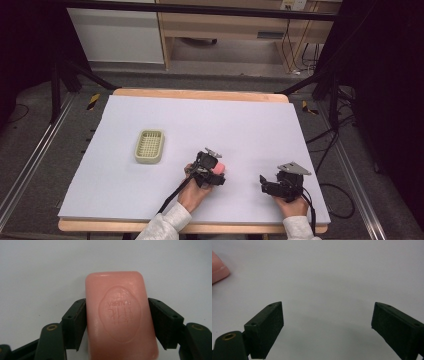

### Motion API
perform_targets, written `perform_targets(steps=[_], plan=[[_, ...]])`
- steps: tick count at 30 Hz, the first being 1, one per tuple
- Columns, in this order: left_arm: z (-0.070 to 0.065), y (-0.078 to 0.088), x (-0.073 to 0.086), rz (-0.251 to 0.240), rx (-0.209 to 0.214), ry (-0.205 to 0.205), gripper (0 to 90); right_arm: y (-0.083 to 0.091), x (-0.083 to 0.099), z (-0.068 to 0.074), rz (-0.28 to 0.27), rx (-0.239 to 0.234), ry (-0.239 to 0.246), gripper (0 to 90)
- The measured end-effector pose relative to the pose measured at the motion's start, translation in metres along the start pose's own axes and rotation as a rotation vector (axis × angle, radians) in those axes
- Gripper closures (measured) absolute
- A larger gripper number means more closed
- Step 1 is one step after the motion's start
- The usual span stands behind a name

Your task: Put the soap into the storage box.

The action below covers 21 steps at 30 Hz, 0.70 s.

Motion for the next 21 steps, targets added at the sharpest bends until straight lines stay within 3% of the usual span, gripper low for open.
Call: perform_targets(steps=[12,21], plan=[[0.0009,-0.0006,-0.0033,0.037,0.013,-0.008,36.5,-0.0003,0.0001,0.0001,0.004,-0.004,-0.002,11.0],[0.0035,0.0012,-0.0039,0.05,0.052,-0.02,36.8,-0.0003,0.0001,-0.0004,0.004,-0.005,0.0,10.9]])
Point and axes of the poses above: each handheld gripper's, and its own axes: y roughly backward along the jaws, x roughly out of its underside, z roughly to its left, the point moved 3 cm from there along -y, roughly forward along the jaws, and after that the axes turned 9 degrees about -y, right-handed, at the moved point
